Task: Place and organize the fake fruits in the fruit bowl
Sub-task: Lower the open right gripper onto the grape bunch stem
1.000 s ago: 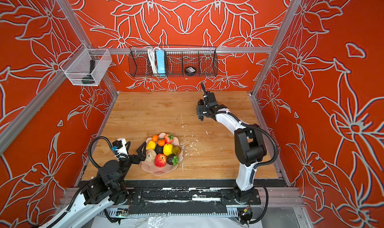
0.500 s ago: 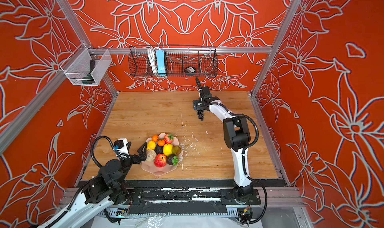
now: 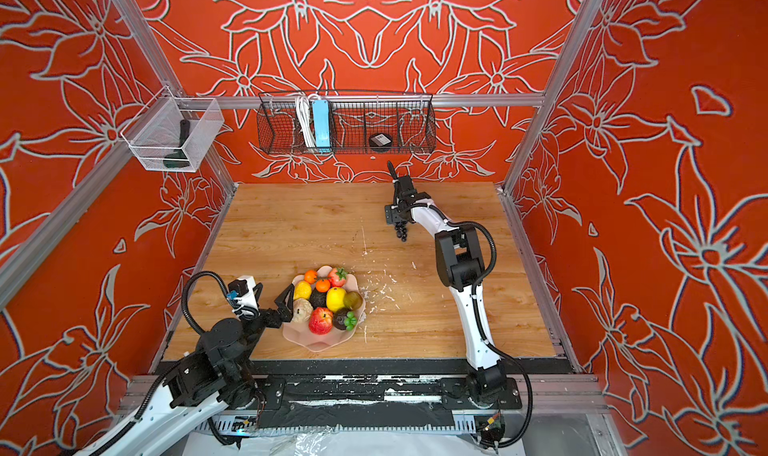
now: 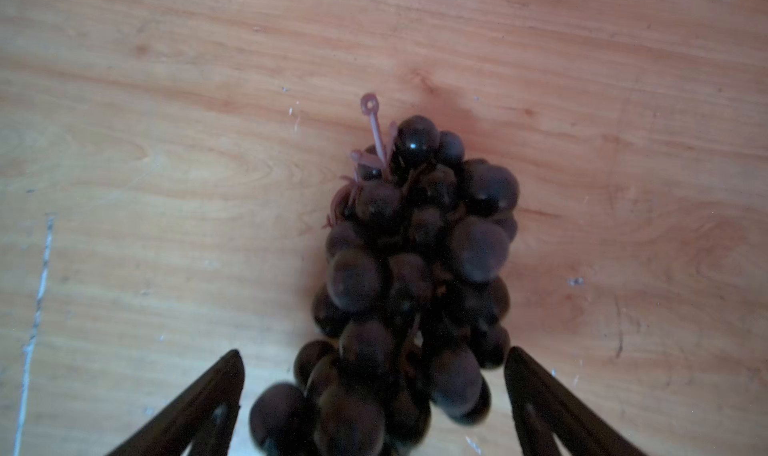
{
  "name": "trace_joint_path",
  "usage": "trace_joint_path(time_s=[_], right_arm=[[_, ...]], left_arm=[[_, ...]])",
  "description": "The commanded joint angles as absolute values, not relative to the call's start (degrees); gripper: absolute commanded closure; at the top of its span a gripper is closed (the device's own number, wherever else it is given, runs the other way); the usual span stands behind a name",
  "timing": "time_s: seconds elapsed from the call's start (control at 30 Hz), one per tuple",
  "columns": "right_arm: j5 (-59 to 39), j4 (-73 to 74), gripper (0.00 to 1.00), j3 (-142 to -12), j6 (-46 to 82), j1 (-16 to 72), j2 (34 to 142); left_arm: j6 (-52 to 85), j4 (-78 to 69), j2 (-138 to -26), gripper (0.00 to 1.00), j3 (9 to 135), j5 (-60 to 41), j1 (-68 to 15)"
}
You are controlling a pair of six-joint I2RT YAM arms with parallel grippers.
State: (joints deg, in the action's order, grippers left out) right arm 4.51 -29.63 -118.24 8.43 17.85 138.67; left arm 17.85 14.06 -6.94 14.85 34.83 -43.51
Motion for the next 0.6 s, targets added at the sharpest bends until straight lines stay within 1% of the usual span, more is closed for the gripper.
trace_joint_path(time_s=[0.0,0.27,0.4,0.57], right_arm=[[5.7,-33.8,0.02,-122.5,8.5,17.2,141.9],[-1.8,-37.7,0.03,-130.6,3.7,17.5,147.1],[-3.6,-36.3,0.06,-128.1,-0.6,18.8,145.6],[-7.3,-30.1,0.11,-118.2,-5.9,20.3,139.6]], left_arm=[[18.5,13.0,-7.5,0.02,14.4,35.8,-43.2],[18.3,12.6,-8.9,0.02,14.6,35.9,-43.3],[18.2,12.4,-9.1,0.02,14.5,36.0,-43.3],[18.1,12.2,-9.3,0.02,14.5,36.2,-43.2]])
